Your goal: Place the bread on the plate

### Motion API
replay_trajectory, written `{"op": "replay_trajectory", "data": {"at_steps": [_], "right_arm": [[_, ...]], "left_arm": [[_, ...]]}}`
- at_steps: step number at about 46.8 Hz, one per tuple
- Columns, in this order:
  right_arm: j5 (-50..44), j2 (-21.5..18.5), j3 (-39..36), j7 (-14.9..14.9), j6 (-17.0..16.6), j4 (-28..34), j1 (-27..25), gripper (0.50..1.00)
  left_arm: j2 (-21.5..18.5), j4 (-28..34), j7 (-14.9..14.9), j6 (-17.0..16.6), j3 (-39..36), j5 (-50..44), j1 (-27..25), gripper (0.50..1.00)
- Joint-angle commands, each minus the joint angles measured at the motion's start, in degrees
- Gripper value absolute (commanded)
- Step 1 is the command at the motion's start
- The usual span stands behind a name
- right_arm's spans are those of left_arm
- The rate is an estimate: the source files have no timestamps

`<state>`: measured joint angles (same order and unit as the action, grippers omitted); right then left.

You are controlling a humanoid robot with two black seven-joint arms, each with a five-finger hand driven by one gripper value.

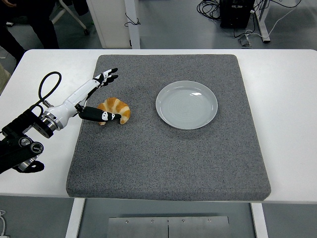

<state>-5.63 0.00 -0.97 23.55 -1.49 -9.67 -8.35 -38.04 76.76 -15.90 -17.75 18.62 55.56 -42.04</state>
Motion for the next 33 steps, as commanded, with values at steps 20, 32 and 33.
{"op": "replay_trajectory", "data": {"at_steps": [20, 32, 33], "right_arm": [[0.01, 0.00, 0.00, 0.00, 0.00, 0.00, 0.00, 1.000], [0.01, 0.00, 0.00, 0.00, 0.00, 0.00, 0.00, 1.000], [0.01, 0.00, 0.00, 0.00, 0.00, 0.00, 0.00, 1.000]], "left_arm": [[-0.28, -0.73, 2.97, -0.18, -1.83, 2.80, -0.24, 0.978], [-0.54, -0.91, 4.91, -0.61, -2.53, 6.22, -0.41, 0.974], [-0.63, -0.91, 5.00, -0.79, -2.53, 6.40, -0.41, 0.974]]}}
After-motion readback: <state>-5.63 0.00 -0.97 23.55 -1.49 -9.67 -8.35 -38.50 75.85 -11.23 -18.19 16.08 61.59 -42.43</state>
